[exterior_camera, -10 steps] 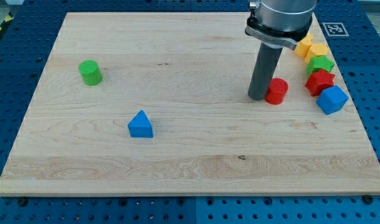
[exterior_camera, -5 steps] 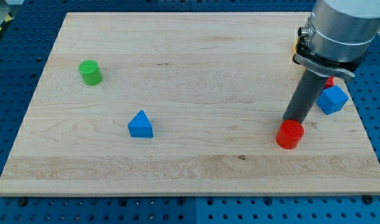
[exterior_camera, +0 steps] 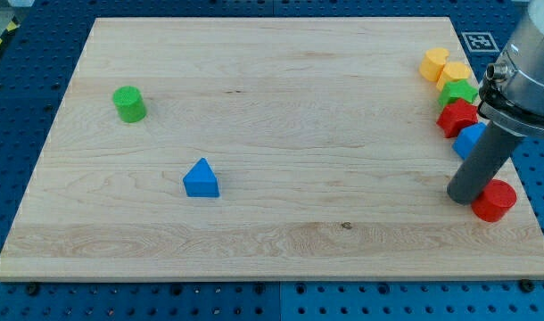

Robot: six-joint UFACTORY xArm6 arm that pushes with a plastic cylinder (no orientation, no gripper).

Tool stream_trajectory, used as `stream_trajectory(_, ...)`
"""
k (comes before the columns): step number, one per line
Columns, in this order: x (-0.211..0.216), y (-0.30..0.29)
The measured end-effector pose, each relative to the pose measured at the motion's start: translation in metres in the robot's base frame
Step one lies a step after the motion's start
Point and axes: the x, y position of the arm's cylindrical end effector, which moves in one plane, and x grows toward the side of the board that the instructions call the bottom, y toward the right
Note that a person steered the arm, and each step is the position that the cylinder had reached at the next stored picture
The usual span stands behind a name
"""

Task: Place the red circle vertically below the blue cube

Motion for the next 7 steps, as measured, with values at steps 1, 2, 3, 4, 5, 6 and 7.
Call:
stream_trajectory(1,0.025,-0.004)
stream_trajectory(2,0.049,0.016)
stream_trajectory(3,0.055,0.036)
stream_trajectory(4,0.040,0.039)
stream_trajectory(5,0.014,0.040)
stream_trajectory(6,0.002,0.040)
stream_trajectory(7,0.012,0.039)
